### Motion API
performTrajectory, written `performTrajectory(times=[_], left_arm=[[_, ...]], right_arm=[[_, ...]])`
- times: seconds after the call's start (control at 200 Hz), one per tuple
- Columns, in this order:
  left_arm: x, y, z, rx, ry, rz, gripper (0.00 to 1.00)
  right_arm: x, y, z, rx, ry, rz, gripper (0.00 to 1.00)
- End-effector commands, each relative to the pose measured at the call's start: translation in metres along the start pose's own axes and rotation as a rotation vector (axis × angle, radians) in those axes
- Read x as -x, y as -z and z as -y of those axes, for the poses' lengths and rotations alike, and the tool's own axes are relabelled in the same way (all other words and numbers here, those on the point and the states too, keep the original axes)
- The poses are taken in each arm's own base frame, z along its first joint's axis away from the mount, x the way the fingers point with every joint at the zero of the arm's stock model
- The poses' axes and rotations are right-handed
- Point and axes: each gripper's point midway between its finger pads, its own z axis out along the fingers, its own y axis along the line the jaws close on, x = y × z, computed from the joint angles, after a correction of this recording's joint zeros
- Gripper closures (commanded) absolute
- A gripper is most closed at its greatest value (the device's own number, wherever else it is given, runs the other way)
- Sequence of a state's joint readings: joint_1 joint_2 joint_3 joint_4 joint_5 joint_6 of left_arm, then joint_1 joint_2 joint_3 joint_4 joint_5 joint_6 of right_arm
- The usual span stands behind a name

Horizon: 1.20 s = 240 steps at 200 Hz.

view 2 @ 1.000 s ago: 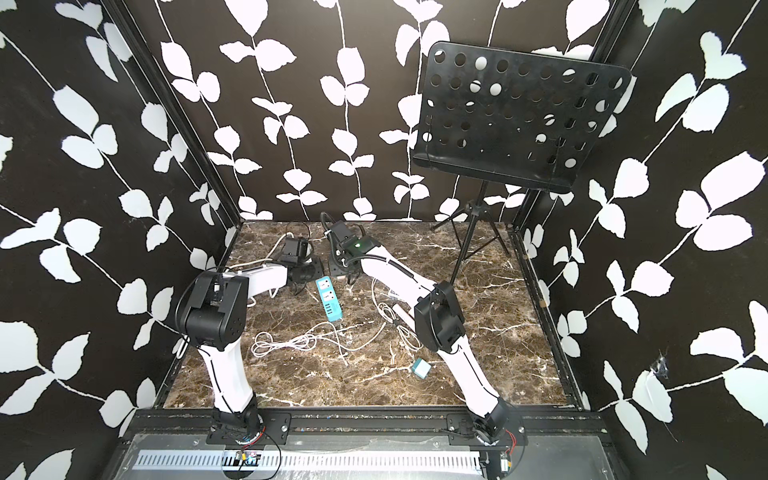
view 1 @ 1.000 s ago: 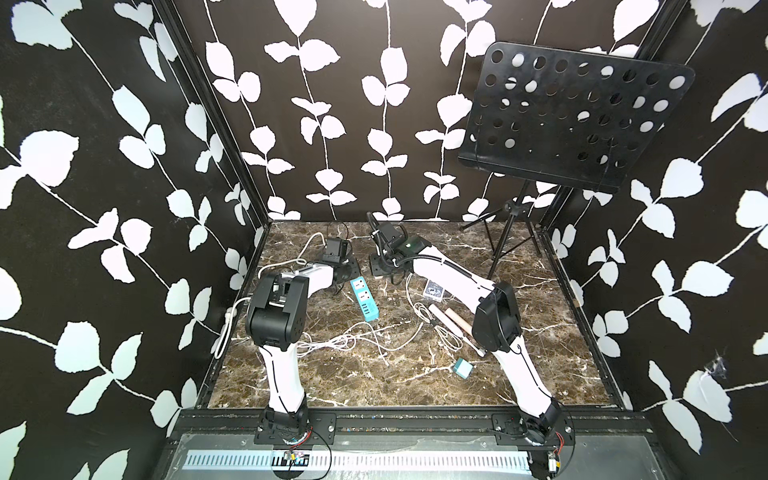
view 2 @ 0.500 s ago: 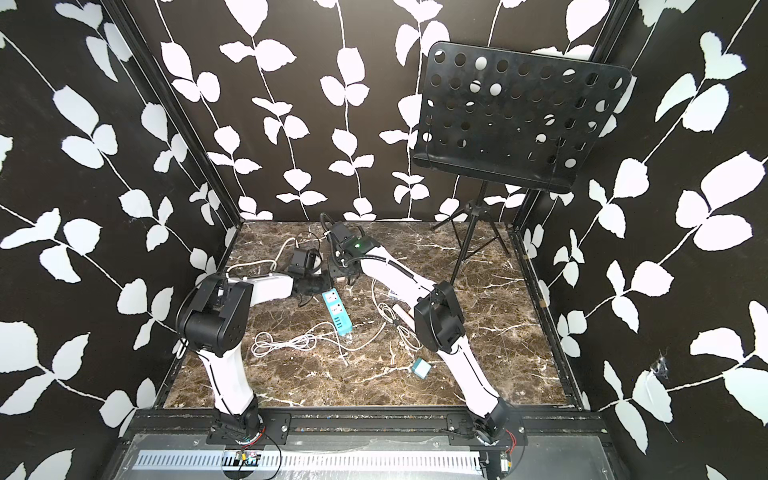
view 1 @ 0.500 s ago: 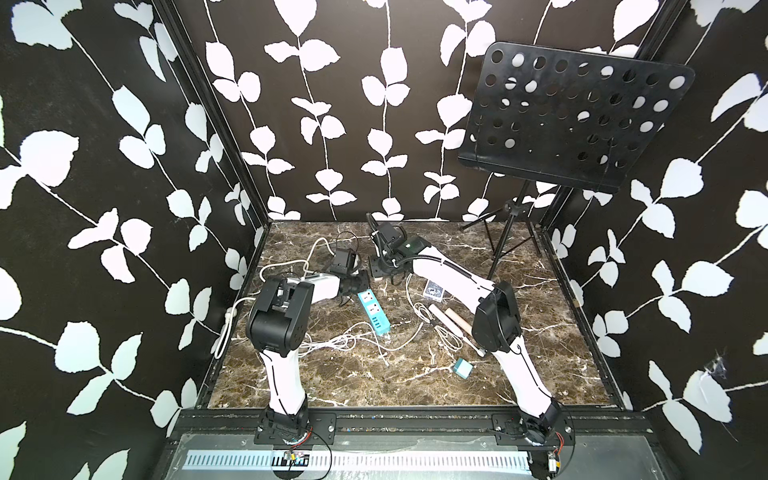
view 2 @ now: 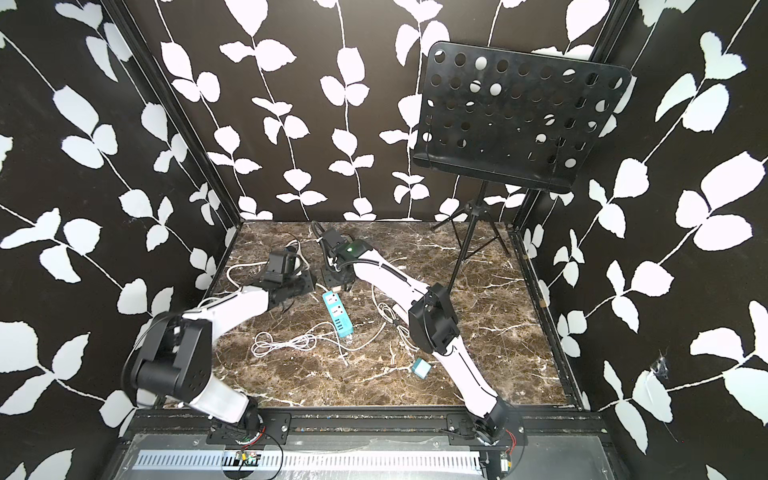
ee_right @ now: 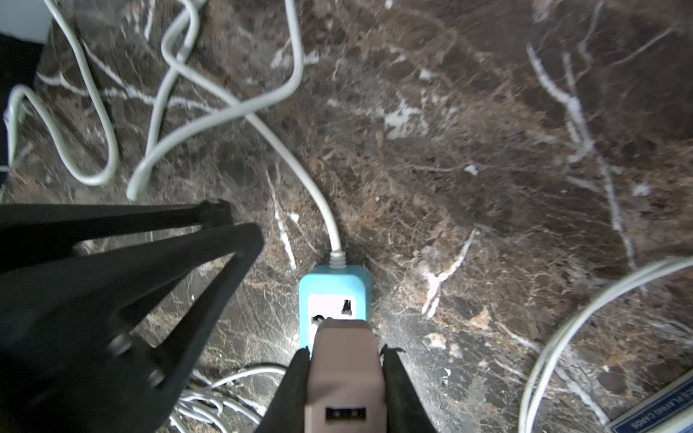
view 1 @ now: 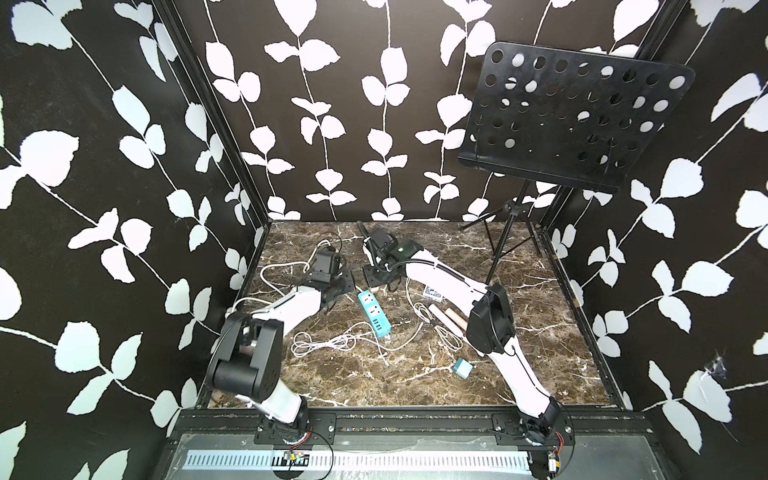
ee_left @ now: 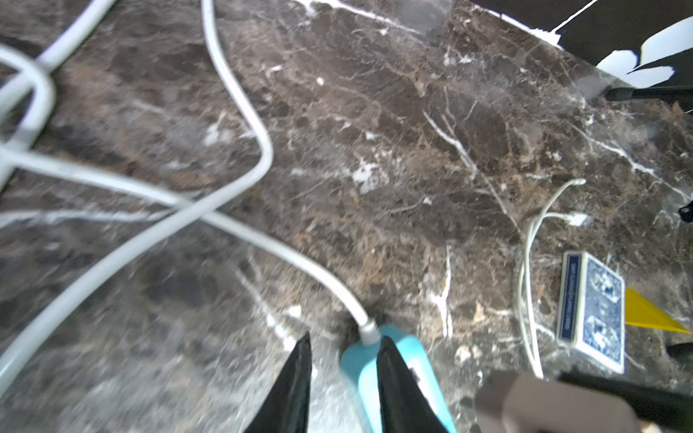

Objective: Charge the electric toothbrush
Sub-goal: Insert the plug into the socket.

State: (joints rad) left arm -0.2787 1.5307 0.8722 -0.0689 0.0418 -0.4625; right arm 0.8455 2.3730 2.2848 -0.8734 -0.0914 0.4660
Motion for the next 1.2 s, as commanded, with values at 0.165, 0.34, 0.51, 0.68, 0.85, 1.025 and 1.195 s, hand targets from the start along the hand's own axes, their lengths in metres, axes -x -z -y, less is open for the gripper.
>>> performTrajectory(times=[0.165,0.34,0.51,0.68,0.85,1.025,1.195], left_arm=[[-0.025,0.023,-0.025,0.1,-0.04,-0.038,0.63],[-0.026,0.03,-0.029,0.113,-0.04,-0.023,0.62],[-0.027,0.031,-0.029,0.115,-0.041,-0.026,0.62],[-0.027,0.035,-0.03,0.118,-0.044,-0.027,0.62],[-0.028,0.039,-0.03,0.118,-0.049,-0.026,0.61],[-0.028,0.044,-0.03,0.12,-0.05,-0.024,0.6],[-0.028,0.051,-0.032,0.124,-0.045,-0.01,0.59]], right_arm=[[-0.014,-0.016,-0.003,-0.015,0.05,-0.076,0.9],[-0.016,-0.026,0.0,-0.032,0.053,-0.091,0.91],[-0.013,-0.031,0.004,-0.055,0.072,-0.082,0.9],[-0.024,-0.037,-0.002,-0.022,0.077,-0.132,0.91],[-0.03,-0.029,0.014,-0.104,0.122,-0.153,0.9],[-0.034,-0.033,0.005,-0.052,0.12,-0.164,0.9],[-0.047,-0.051,0.012,-0.117,0.147,-0.186,0.91]])
